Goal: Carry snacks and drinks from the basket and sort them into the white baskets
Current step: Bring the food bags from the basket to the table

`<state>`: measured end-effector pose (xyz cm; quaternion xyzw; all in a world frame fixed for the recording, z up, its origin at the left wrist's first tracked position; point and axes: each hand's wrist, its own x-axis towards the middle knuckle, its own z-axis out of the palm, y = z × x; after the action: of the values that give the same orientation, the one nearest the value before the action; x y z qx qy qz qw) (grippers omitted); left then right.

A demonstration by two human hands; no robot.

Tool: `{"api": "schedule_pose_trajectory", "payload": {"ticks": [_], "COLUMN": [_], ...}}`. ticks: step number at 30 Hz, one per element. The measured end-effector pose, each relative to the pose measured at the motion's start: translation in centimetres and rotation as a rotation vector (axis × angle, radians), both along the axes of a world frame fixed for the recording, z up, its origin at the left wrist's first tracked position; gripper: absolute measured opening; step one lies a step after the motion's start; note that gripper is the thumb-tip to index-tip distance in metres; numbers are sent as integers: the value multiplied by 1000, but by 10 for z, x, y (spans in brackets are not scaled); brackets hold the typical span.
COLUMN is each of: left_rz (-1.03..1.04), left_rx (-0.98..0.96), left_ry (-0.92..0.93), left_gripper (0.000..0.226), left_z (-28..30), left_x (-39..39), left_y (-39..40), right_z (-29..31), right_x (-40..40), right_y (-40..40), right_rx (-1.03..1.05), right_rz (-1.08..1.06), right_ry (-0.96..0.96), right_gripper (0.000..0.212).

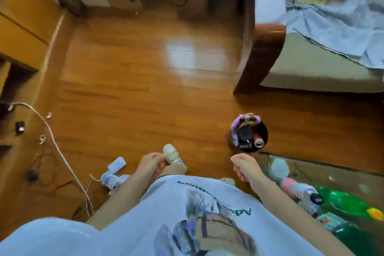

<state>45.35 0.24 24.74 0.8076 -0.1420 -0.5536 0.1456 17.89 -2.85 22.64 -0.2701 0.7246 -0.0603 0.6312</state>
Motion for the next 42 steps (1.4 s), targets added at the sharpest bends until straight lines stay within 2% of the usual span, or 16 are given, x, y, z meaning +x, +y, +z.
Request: {"api": "schedule_pose_trajectory", "payload": {"ticks": [4, 9, 15, 19, 23, 27, 36, 42], "left_rz": [269, 434, 495, 491, 488, 547, 827, 1151], "left_rx": [171, 277, 165, 38, -8, -24, 0, -32], "left_ry": [-17, 42, 99, 117, 137, 171, 71, 60], "left_gripper": [18, 27, 27, 7, 15, 14, 13, 16], "left_z": [-10, -21, -17, -20, -23, -27, -20, -16], "left_x": [64, 138, 207, 235, 261, 296, 412, 469], "left_y": [33, 39, -3, -37, -64, -85, -137, -162], "right_z": [12, 19, 11, 6, -5, -21, -22, -19], "right_x": [61, 131, 191, 215, 242, 289, 456, 578], "right_y": [-42, -73, -92, -112, -145, -191, -341, -432], "right_rx": [-19, 29, 0, -9, 37, 52, 50, -22], "right_rz": [171, 178, 189, 271, 272, 324, 554, 716], "right_ry": [-4, -15, 27, 125, 250, 287, 231, 154], "right_gripper": [12, 11, 10, 11, 11, 5, 10, 7]}}
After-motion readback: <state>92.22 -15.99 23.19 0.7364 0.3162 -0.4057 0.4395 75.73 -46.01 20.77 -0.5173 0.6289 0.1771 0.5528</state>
